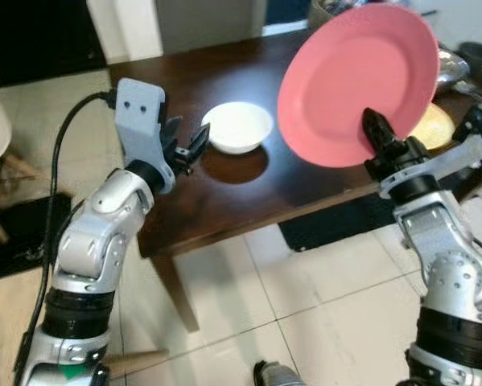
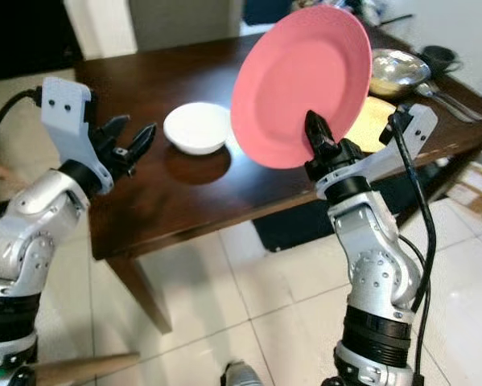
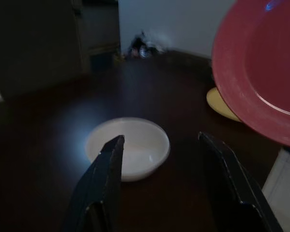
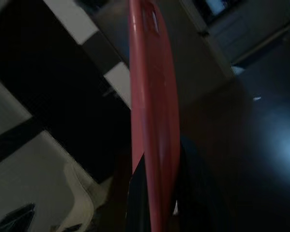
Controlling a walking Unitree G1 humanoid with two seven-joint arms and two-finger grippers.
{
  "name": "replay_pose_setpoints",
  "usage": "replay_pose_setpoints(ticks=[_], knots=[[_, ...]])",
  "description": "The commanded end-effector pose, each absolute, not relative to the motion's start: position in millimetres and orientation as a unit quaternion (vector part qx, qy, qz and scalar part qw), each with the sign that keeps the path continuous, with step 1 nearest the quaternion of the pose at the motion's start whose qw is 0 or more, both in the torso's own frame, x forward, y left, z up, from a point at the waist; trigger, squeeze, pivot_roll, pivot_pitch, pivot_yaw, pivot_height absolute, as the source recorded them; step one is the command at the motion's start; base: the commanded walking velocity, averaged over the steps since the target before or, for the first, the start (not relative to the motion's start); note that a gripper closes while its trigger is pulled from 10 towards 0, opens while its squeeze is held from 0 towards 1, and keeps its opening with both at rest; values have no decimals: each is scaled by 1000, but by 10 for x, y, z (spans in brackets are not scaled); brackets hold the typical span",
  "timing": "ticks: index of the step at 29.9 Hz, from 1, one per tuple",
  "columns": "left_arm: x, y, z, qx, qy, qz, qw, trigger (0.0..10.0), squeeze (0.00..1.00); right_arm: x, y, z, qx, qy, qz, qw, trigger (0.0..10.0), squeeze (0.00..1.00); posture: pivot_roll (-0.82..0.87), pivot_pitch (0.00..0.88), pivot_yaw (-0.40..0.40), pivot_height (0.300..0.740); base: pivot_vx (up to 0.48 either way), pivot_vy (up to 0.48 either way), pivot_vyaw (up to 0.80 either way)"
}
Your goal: Setting the table
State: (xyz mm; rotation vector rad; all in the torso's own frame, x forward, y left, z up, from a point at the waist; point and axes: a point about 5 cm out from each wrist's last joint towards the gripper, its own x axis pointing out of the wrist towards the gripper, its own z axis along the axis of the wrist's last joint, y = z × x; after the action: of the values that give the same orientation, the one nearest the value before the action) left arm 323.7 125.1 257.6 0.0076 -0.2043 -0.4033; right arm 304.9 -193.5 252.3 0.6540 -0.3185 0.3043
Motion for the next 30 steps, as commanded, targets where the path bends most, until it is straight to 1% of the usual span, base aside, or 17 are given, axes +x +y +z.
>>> replay_pose_setpoints(ticks=[1, 7, 18, 21, 30], knots=[[3261, 1332, 2522, 15, -96, -174, 980, 10000, 0, 3040, -1841, 2511, 332, -146, 175, 915, 10000, 0, -60, 54, 69, 740, 0, -450, 0], [3269, 1333, 2509, 29, -97, -168, 981, 10000, 0, 3029, -1830, 2522, 352, -149, 180, 906, 10000, 0, -60, 56, 70, 740, 0, -467, 0], [3287, 1329, 2487, 35, -94, -164, 981, 10000, 0, 3017, -1818, 2524, 358, -147, 184, 904, 10000, 0, -60, 55, 73, 740, 0, -466, 0], [3297, 1338, 2478, 35, -90, -160, 982, 10000, 0, 3017, -1816, 2523, 358, -146, 185, 903, 10000, 0, -60, 54, 73, 740, 251, -405, 0], [3351, 1394, 2427, 19, -66, -136, 988, 10000, 0, 3014, -1831, 2516, 358, -145, 185, 904, 10000, 0, -61, 52, 75, 740, 0, 0, 0]])
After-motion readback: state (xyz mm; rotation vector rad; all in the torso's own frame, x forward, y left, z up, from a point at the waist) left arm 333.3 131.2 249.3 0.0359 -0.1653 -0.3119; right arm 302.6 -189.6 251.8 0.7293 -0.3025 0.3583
